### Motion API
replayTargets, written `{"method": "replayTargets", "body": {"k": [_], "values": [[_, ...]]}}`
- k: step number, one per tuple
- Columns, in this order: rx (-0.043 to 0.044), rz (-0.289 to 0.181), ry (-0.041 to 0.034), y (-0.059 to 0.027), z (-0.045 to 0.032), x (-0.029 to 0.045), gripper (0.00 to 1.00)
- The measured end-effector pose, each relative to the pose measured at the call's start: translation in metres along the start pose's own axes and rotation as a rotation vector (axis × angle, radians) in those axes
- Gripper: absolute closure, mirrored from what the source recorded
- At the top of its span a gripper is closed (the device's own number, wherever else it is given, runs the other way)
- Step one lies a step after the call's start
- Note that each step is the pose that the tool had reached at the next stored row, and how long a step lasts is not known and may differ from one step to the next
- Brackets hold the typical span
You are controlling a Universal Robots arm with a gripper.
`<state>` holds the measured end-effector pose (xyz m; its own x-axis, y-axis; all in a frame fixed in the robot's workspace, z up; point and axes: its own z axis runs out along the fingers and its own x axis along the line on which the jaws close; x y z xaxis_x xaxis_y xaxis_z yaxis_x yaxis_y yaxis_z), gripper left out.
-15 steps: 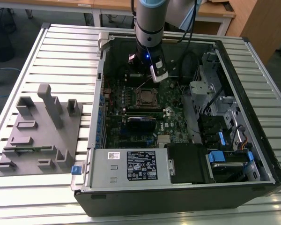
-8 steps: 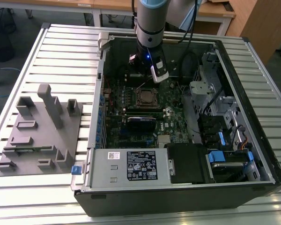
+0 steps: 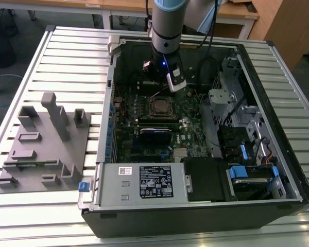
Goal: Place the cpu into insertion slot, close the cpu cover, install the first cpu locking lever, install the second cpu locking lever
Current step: 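Install the first cpu locking lever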
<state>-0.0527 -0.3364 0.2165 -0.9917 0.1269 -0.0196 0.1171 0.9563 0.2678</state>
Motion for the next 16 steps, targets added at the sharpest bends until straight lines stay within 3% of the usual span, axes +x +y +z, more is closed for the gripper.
{"method": "replayTargets", "body": {"k": [8,16], "values": [[0.0025,0.0,-0.0002,0.0017,0.008,-0.0011,0.9],[0.005,0.0,-0.0006,0.0022,0.0085,-0.0017,0.9]]}}
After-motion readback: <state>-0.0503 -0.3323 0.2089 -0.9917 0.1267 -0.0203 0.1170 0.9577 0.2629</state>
